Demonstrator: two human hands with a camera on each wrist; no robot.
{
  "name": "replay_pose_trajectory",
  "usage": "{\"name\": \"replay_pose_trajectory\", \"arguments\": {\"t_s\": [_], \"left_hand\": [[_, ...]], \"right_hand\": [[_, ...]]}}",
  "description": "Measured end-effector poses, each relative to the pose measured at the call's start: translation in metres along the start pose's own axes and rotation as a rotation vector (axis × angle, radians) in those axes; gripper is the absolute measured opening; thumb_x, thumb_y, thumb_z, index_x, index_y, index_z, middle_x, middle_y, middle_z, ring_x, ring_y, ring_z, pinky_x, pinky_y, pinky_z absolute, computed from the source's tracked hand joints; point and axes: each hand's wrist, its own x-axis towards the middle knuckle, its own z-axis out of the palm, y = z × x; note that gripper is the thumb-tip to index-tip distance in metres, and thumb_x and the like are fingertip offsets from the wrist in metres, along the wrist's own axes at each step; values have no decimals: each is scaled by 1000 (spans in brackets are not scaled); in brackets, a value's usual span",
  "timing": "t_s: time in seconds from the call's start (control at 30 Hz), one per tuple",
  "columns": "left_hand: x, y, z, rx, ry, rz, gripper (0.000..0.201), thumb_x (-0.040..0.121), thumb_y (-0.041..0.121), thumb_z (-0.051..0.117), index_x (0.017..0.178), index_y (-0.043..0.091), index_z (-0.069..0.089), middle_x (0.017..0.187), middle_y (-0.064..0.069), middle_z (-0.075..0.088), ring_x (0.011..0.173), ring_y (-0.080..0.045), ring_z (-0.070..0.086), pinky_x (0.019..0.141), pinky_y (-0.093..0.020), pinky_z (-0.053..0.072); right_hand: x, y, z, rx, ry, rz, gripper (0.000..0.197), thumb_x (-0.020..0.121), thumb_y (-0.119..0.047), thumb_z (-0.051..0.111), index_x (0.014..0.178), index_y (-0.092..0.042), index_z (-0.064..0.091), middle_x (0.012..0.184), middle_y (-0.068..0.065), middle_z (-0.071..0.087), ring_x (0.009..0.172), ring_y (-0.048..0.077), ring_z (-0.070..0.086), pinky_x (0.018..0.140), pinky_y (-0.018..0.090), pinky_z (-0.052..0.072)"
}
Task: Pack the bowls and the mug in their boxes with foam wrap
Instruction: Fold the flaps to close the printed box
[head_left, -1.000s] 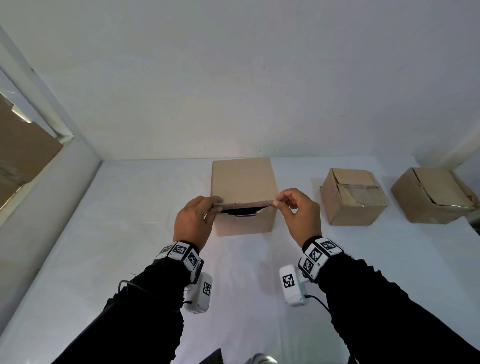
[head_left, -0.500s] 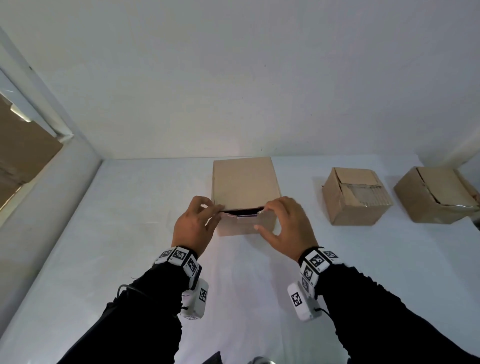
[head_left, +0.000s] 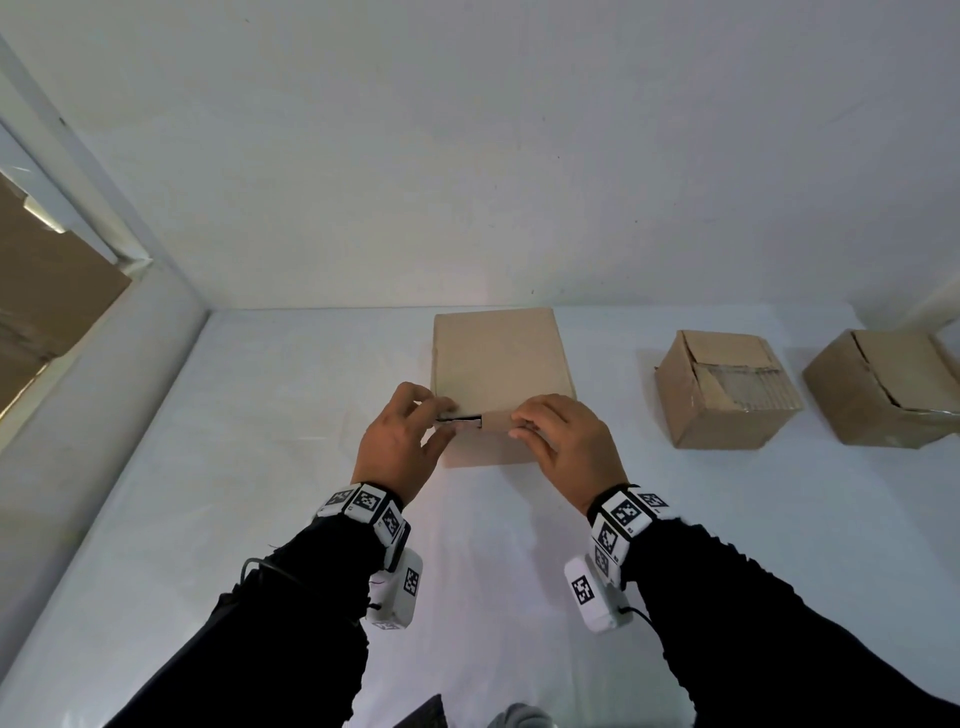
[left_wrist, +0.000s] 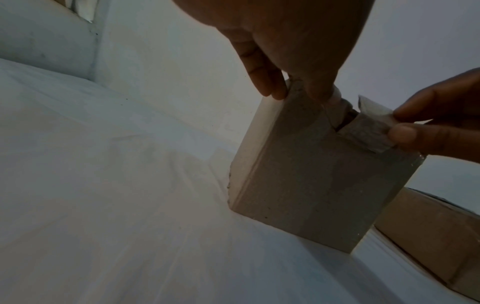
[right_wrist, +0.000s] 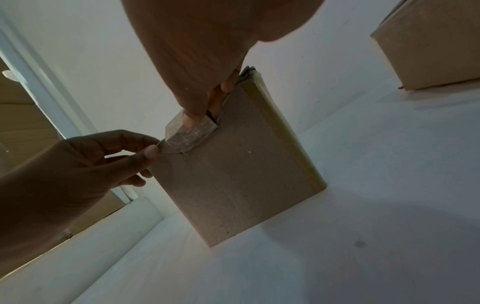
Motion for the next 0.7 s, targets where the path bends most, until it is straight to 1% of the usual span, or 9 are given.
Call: {"name": "replay_pose_trajectory", "arguments": {"t_s": [0.1, 0.17, 0.37, 0.5, 0.6, 0.7], "left_hand": [[1, -1, 0, -21, 5, 1, 16, 85, 27, 71, 100, 21, 68, 98, 4, 50, 67, -3, 48, 56, -33, 54], [2, -2, 0, -19, 4, 2, 17, 84, 23, 73, 100, 21, 68, 98, 3, 50, 67, -3, 47, 56, -33, 54], [2, -2, -2, -28, -8, 11, 18, 84, 23, 72, 102, 20, 68, 98, 4, 50, 67, -3, 47, 58, -32, 53], [3, -3, -2, -47, -18, -4, 17, 85, 24, 72, 101, 21, 69, 98, 4, 50, 67, -4, 48, 59, -31, 53], [4, -2, -2, -55, -15, -4, 17, 84, 21, 73, 100, 19, 70, 97, 2, 50, 66, -5, 48, 60, -30, 52], [5, -2, -2, -55, -22, -1, 16, 83, 22, 73, 99, 20, 69, 97, 3, 50, 65, -5, 48, 59, -29, 52]], "right_hand": [[-4, 2, 2, -34, -1, -49, 8, 90, -19, 69, 93, -11, 71, 91, -1, 66, 82, 20, 56, 74, 29, 49], [-9, 5, 4, -28, -14, -47, 9, 90, -20, 69, 93, -12, 71, 91, -2, 67, 82, 21, 55, 74, 30, 49], [-8, 8, 7, -21, -22, -36, 10, 91, -22, 68, 94, -14, 72, 91, -3, 68, 82, 20, 57, 72, 32, 50], [-6, 8, 6, -133, -19, -57, 11, 92, -29, 66, 94, -19, 71, 90, -6, 67, 82, 20, 55, 70, 35, 46], [-5, 6, 4, -204, 3, -42, 13, 92, -33, 66, 95, -21, 70, 88, -4, 62, 79, 21, 51, 69, 34, 41], [-1, 7, 5, -205, 25, -7, 12, 92, -31, 65, 97, -22, 71, 86, -3, 61, 78, 21, 51, 68, 36, 41]]}}
